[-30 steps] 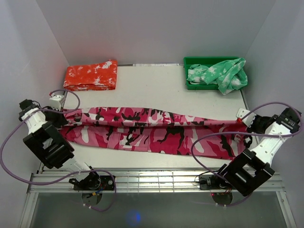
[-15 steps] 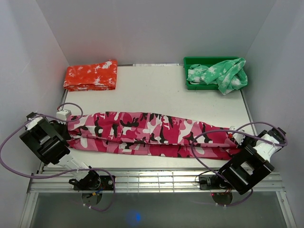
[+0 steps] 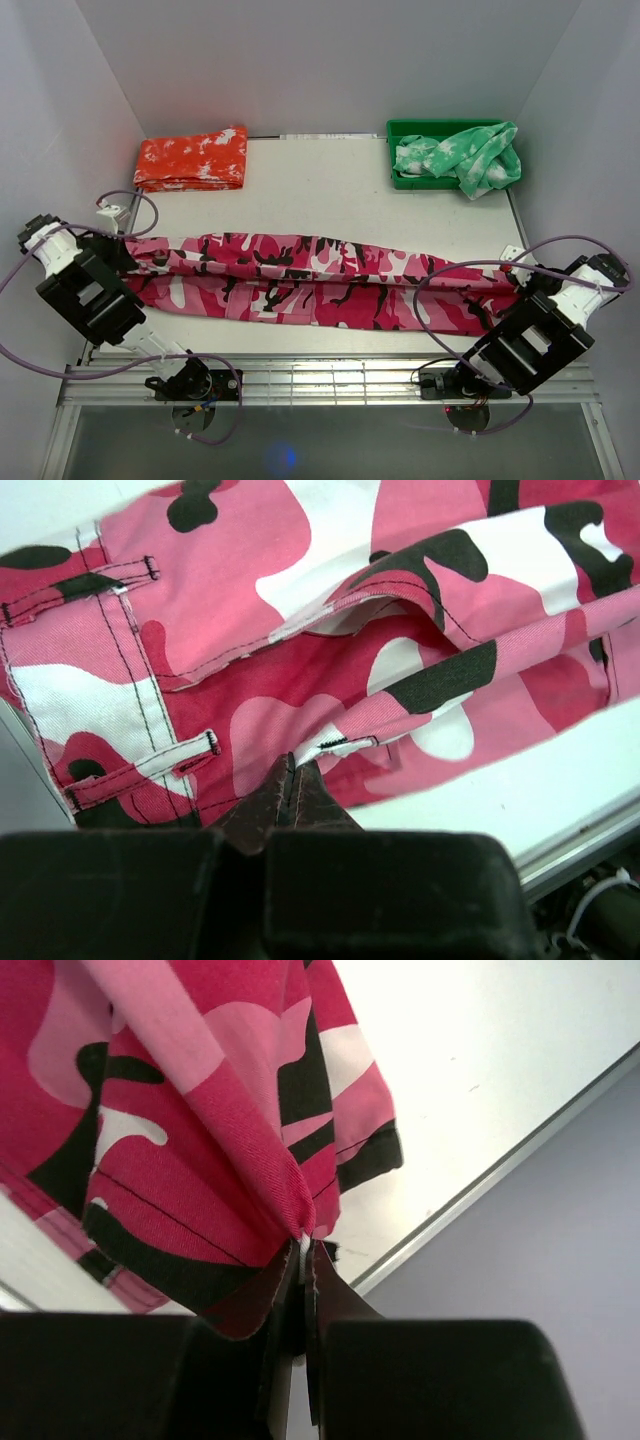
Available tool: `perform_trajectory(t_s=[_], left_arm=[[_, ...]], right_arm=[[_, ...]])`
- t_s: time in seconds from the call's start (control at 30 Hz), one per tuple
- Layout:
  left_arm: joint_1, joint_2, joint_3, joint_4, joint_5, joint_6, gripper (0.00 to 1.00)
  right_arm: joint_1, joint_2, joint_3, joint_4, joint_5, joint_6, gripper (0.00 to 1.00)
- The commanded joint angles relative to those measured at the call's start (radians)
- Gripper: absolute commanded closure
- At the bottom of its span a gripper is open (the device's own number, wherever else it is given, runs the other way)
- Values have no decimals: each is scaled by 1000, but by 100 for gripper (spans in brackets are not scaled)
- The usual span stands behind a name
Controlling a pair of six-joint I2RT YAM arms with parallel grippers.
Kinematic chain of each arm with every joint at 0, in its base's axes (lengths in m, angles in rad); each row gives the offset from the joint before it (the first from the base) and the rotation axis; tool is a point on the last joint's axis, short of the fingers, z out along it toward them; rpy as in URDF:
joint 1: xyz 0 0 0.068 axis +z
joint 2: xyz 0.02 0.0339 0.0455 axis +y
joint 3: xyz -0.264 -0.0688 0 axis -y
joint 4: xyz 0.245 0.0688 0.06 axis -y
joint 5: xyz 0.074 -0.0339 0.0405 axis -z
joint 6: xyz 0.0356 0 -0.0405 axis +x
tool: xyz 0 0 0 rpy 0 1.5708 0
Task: Fold and stack the trousers
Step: Fold the trousers
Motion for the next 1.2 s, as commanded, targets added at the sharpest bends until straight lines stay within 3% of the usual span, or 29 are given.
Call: perform_trajectory(t_s=[0.0,0.2,0.33,0.6,0.8,0.93,0.97,1.13,1.17], left_arm=[[109,-65,-7,43,-74,217,100],[153,-26,-145,58,-191,341,100],[156,5,-244,194,-295,345,100],[150,30,-250,228,-297,315,100],[78,-18,-320,260,-306,273,97],[-17,-32,-354,308,-300,162,79],[-28,-30,-350,310,-298,145,65],[-35,-29,-250,197,-234,119,42],[-34,-41,-198,163,-201,131,32]], right_arm=[[-100,-28,36,78,84,-799,92],[-112,-68,-40,86,118,-816,92],[-106,-77,-120,134,168,-822,92],[-57,-108,-200,160,245,-822,92],[20,-85,-263,331,287,-819,92],[90,-36,-265,440,310,-818,90],[100,-28,-255,445,308,-818,87],[134,-4,-148,358,258,-814,44],[134,-4,-130,339,251,-813,38]])
